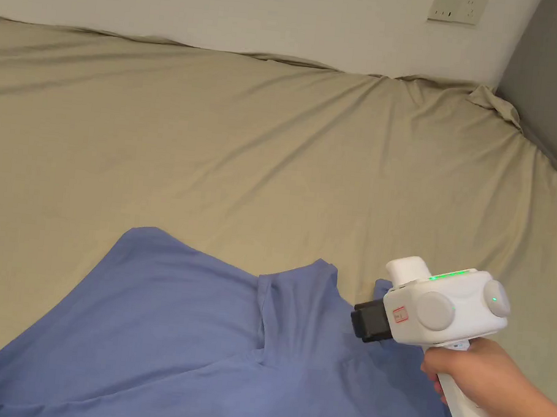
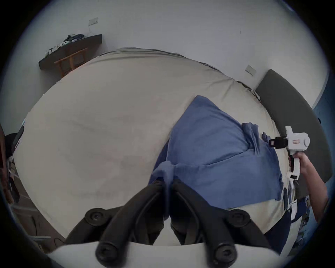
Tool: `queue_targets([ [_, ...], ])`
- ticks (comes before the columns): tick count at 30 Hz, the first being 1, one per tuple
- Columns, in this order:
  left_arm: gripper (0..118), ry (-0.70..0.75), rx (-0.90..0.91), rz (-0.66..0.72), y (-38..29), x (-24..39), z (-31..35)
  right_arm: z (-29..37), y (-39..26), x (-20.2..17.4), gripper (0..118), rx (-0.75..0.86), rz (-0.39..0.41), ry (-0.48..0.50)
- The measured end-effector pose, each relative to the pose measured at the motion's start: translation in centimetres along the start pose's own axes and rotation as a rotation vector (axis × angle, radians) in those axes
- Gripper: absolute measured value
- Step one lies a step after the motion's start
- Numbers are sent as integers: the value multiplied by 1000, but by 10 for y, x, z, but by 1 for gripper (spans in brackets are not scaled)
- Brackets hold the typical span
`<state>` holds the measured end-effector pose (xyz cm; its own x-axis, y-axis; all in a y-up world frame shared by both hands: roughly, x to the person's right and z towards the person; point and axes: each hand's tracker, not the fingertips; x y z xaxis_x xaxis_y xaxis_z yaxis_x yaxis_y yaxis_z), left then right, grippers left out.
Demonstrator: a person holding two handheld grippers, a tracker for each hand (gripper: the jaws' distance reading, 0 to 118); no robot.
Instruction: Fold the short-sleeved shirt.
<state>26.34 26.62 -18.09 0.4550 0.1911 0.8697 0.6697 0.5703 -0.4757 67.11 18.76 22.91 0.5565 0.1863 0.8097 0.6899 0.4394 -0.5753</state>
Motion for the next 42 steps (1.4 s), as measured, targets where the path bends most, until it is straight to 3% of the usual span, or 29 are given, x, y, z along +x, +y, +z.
queue_targets([
  [1,2,2,-2,7,0,1,-2,-4,-2,-5,97,-18,38,-17],
  [3,2,11,-4,12,-1,3,-4,-6,-8,-16,52,-34,83,-14],
  [5,2,12,-13,23,-2,2,-7,-6,-9,-22,14,-90,58,34],
  [7,2,15,-16,29,-3,4,-7,6,-9,-27,9,-53,16,20],
  [9,2,13,-13,32,-4,3,-6,20,-7,-24,6,-9,-7,64],
  [11,2,-4,5,55,-4,3,-1,44,-8,-8,6,60,-148,176],
  [13,2,-34,48,100,-2,-2,5,78,-13,9,6,169,-238,258],
  [14,2,-52,75,127,0,-3,11,100,-18,16,6,255,-260,314],
  [16,2,-105,152,186,5,-7,23,150,-29,23,6,431,-232,384],
  [19,2,-193,269,272,19,-8,45,227,-41,21,6,626,-100,310],
  [25,2,-302,460,409,61,-2,81,336,-47,36,6,817,-118,-8],
  [28,2,-308,547,375,102,18,102,378,-40,42,6,904,-31,-259],
  [30,2,-348,591,344,136,35,116,403,-30,42,6,936,27,-349],
  [32,2,-383,631,309,179,54,131,426,-10,50,6,936,4,-410],
  [34,2,-335,676,254,220,77,150,450,14,61,6,957,-34,-401],
  [37,2,-267,774,166,276,106,186,479,55,84,6,981,-90,-474],
  [42,2,-227,840,173,355,118,226,502,123,140,6,951,-226,-500],
])
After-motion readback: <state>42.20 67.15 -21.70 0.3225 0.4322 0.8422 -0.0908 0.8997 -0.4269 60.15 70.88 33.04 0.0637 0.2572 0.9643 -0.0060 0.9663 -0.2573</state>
